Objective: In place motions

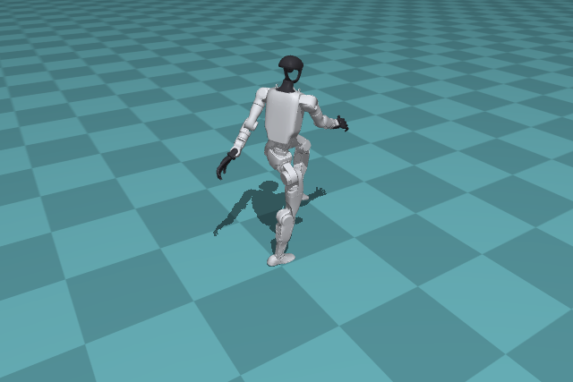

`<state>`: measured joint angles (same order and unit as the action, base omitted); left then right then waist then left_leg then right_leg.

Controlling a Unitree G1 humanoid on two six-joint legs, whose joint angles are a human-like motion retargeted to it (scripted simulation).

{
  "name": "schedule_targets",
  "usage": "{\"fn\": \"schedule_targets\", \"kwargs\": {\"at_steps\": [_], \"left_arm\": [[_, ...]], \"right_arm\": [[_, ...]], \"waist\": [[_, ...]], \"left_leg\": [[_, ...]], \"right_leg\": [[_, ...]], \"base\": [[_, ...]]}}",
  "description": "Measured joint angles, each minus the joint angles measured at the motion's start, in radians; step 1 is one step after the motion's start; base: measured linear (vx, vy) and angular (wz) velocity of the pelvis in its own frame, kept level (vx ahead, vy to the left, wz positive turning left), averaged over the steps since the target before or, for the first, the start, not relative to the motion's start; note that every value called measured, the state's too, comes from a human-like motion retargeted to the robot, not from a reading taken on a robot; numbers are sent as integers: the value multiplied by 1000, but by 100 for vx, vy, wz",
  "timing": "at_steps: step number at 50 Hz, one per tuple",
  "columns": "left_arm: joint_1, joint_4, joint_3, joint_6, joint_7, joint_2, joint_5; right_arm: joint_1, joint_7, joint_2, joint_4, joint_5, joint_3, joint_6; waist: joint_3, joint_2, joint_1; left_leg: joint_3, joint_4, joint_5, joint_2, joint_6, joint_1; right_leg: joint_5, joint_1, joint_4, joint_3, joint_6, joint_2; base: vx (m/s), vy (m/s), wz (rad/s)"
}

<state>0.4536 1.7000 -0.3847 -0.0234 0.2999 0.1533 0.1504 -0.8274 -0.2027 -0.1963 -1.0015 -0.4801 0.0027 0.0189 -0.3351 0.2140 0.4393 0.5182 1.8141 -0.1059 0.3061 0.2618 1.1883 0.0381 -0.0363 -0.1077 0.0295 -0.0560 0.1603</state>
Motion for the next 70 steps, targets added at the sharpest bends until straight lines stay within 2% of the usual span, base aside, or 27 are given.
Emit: {"fn": "schedule_targets", "kwargs": {"at_steps": [6, 8, 11, 12, 13, 15, 17, 20, 22, 24, 27, 30, 34, 37, 40, 42, 43, 45, 47, 48, 50, 51, 55, 60, 65, 67, 70], "left_arm": [[-111, 0, 99, 29, 8, -7, 50], [-153, -25, 155, 43, 2, -20, 83], [-249, -76, 175, 42, 50, -62, 51], [-293, -87, 172, 26, 66, -76, 22], [-339, -98, 169, 1, 73, -88, -4], [-439, -120, 182, -34, 28, -114, -38], [-583, -160, 244, -23, -106, -124, -28], [-795, -281, 282, -41, -359, -86, 56], [-913, -373, 305, -86, -464, -37, 113], [-985, -455, 335, -122, -483, -11, 126], [-992, -541, 392, -202, -445, -13, 123], [-984, -596, 454, -263, -430, -16, 134], [-928, -596, 476, -273, -426, -12, 162], [-752, -578, 465, -265, -387, -13, 229], [-526, -495, 425, -240, -292, -49, 297], [-397, -374, 368, -185, -186, -73, 309], [-332, -293, 311, -146, -118, -98, 321], [-281, -148, 173, -12, -76, -94, 333], [-258, -8, 109, 120, -92, -51, 318], [-217, -2, 92, 181, -117, -30, 301], [-126, 0, 92, 233, -209, 5, 255], [-99, 0, 109, 251, -241, 7, 232], [-62, 0, 72, 231, -193, -23, 264], [-57, 0, 51, 128, -181, -38, 252], [-181, 0, 81, 122, -204, -5, 225], [-211, -55, 110, 111, -221, -15, 256], [-246, -150, 157, 90, -273, -49, 308]], "right_arm": [[111, -169, 91, -87, -27, 2, -151], [221, -161, 114, -160, -10, 2, -169], [453, -72, 134, -283, 22, -23, -92], [532, -43, 138, -338, 51, -33, -84], [604, -28, 136, -410, 104, -41, -113], [703, -7, 108, -601, 236, -89, -189], [797, 23, 63, -698, 371, -182, -149], [940, 49, 29, -698, 555, -254, -4], [1006, 125, 23, -698, 580, -300, 111], [1077, 207, 3, -698, 521, -341, 205], [1230, 308, -29, -698, 401, -378, 269], [1321, 308, -30, -698, 351, -411, 323], [1324, 258, -30, -698, 384, -412, 332], [1220, 215, -8, -698, 490, -385, 314], [1107, 279, 15, -698, 513, -358, 265], [1012, 294, 38, -698, 517, -311, 211], [969, 295, 37, -698, 523, -261, 180], [808, 314, 48, -698, 515, -157, 153], [651, 327, 56, -654, 449, -122, 131], [580, 331, 63, -609, 408, -94, 125], [437, 369, 52, -522, 307, -34, 116], [394, 358, 42, -460, 237, -44, 111], [279, 154, -31, -228, 91, -27, 90], [218, -130, -30, -183, 103, -6, -70], [307, 11, 62, -221, 180, -63, -89], [409, 140, 90, -242, 177, -107, -105], [598, 285, 110, -315, 154, -197, -115]], "waist": [[150, -67, -136], [207, -59, -179], [269, -79, -246], [282, -103, -266], [290, -128, -284], [278, -192, -305], [213, -227, -416], [105, -245, -438], [80, -296, -536], [69, -335, -611], [88, -374, -652], [108, -367, -616], [182, -326, -561], [194, -232, -541], [242, -173, -511], [282, -181, -490], [283, -150, -517], [281, -106, -492], [252, -158, -314], [232, -150, -272], [170, -133, -209], [123, -125, -177], [2, -99, -87], [26, -34, -55], [120, -90, -152], [179, -79, -191], [272, -50, -287]], "left_leg": [[-29, -249, 8, 7, 0, -308], [-9, -524, 68, -136, 0, -483], [-164, -1069, 209, -361, -83, -781], [-242, -1244, 180, -393, -118, -887], [-272, -1405, -2, -394, -141, -1004], [46, -1670, -44, -255, -96, -1203], [-207, -1665, -44, -252, -169, -1216], [-236, -1658, -31, -238, -152, -1185], [-330, -1671, -6, -212, -118, -1123], [-379, -1681, 11, -194, -112, -1085], [-377, -1697, 6, -172, -104, -1106], [-389, -1699, -4, -200, -88, -1130], [-343, -1702, -11, -226, -108, -1111], [-279, -1682, -51, -285, -129, -1185], [-262, -1618, -116, -343, -111, -1207], [-253, -1546, -103, -336, -82, -1147], [-226, -1489, -72, -400, -43, -1153], [-82, -1137, 110, -309, 0, -1006], [-144, -732, 255, -137, 0, -700], [-199, -581, 225, -135, 0, -576], [-220, -269, 67, 57, 0, -416], [-234, -159, 37, 87, 0, -355], [-270, 128, 31, -12, 0, -49], [-80, 77, 38, 36, 0, -65], [-54, -206, 0, 74, 0, -387], [-6, -496, 22, -54, 0, -586], [-65, -1092, 128, -378, -5, -888]], "right_leg": [[-24, -54, 62, 94, -64, -83], [-2, -60, 63, 145, -122, -44], [88, -84, 21, 206, -200, -53], [144, -89, -5, 239, -206, -93], [221, -87, -47, 289, -206, -138], [485, -31, -294, 489, -206, -144], [485, 147, -1002, 660, -206, 94], [485, 487, -1475, 485, -206, 196], [477, 735, -1601, 493, -206, 162], [406, 968, -1642, 471, -206, 38], [292, 1143, -1581, 424, -204, -99], [290, 1092, -1479, 378, -194, -99], [466, 812, -1293, 389, -206, -22], [485, 496, -1103, 366, -206, 34], [485, 236, -775, 224, -206, -42], [399, 22, -216, 118, -205, -167], [246, -77, -97, 270, -202, -62], [58, -117, 39, 328, -126, 7], [40, -65, 63, 136, -103, -73], [38, -41, 60, 67, -74, -95], [5, -43, 50, 125, 3, -143], [17, -48, 32, 73, 9, -131], [47, -32, 8, -19, 54, -83], [27, 18, -4, -56, 44, -18], [7, -57, 49, 51, -17, -96], [29, -59, 44, 92, -77, -57], [118, -49, -11, 149, -193, 19]], "base": [[17, 22, 82], [18, 48, 103], [34, 31, 90], [33, -6, 31], [19, -20, -9], [2, -25, -25], [8, -17, 85], [-34, 44, -23], [-50, 45, 130], [-4, 19, 140], [38, 11, 64], [14, 1, -3], [6, -22, -64], [26, -40, -53], [42, -24, -14], [15, 28, 30], [12, 45, 68], [-13, 0, -59], [-39, -56, -247], [-24, -79, -190], [3, -84, -139], [5, -62, -116], [-16, -21, -48], [5, 11, -3], [14, 26, 100], [21, 48, 111], [34, 49, 132]]}}
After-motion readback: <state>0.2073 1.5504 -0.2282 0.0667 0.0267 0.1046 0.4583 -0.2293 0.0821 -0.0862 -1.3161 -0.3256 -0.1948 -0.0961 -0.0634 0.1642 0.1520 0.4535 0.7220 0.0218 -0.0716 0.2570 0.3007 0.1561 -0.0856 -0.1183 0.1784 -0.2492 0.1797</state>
